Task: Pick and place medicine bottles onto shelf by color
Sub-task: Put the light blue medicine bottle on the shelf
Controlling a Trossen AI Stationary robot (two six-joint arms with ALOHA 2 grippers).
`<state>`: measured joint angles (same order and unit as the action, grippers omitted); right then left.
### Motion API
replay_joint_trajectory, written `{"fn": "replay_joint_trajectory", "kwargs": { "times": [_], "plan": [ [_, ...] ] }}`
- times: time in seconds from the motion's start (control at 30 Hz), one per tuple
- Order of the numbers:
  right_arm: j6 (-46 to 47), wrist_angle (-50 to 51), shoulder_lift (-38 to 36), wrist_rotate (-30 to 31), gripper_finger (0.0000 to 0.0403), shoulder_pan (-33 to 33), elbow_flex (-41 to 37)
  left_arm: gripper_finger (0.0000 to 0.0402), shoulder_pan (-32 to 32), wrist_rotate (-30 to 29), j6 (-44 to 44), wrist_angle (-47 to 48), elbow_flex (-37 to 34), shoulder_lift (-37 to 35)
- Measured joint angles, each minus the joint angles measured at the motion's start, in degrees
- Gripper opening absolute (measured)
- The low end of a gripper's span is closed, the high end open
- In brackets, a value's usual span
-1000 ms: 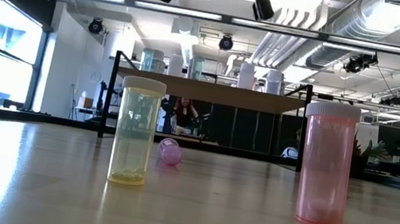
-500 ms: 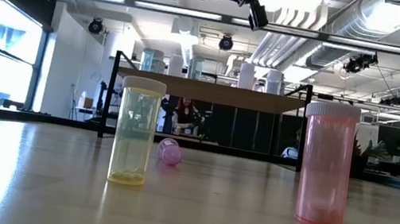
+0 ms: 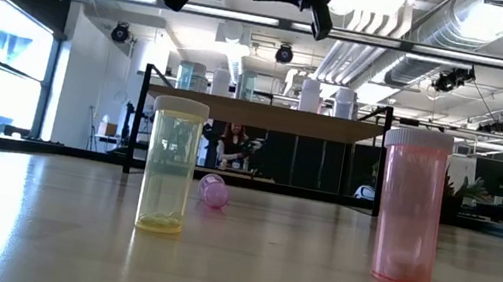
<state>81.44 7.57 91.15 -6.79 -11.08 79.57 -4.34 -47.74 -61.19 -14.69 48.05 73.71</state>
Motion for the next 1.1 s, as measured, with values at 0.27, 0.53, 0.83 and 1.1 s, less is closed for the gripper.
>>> {"fn": "replay_joint_trajectory", "kwargs": {
  "times": [0.27, 0.53, 0.83, 1.1],
  "plan": [
    [8.7, -0.3, 0.0, -1.0, 0.0051, 0.0, 0.0, 0.0168, 1.4, 2.3, -7.0, -3.3, 0.0, 0.1],
    [16.0, -0.1, 0.0, -1.0, 0.0051, 1.4, 0.0, 0.0168, 1.4, 3.7, -9.1, -3.6, 0.0, 0.1],
    [19.1, -0.7, 0.0, -1.1, 0.0051, 2.8, 0.0, 0.0161, 1.3, 5.5, -9.4, -5.3, 0.0, 0.1],
    [19.6, -0.2, 0.0, -2.3, 0.0061, 3.1, 0.0, 0.0113, 0.5, 5.5, -11.1, -5.6, 0.0, 0.0]
  ]
}}
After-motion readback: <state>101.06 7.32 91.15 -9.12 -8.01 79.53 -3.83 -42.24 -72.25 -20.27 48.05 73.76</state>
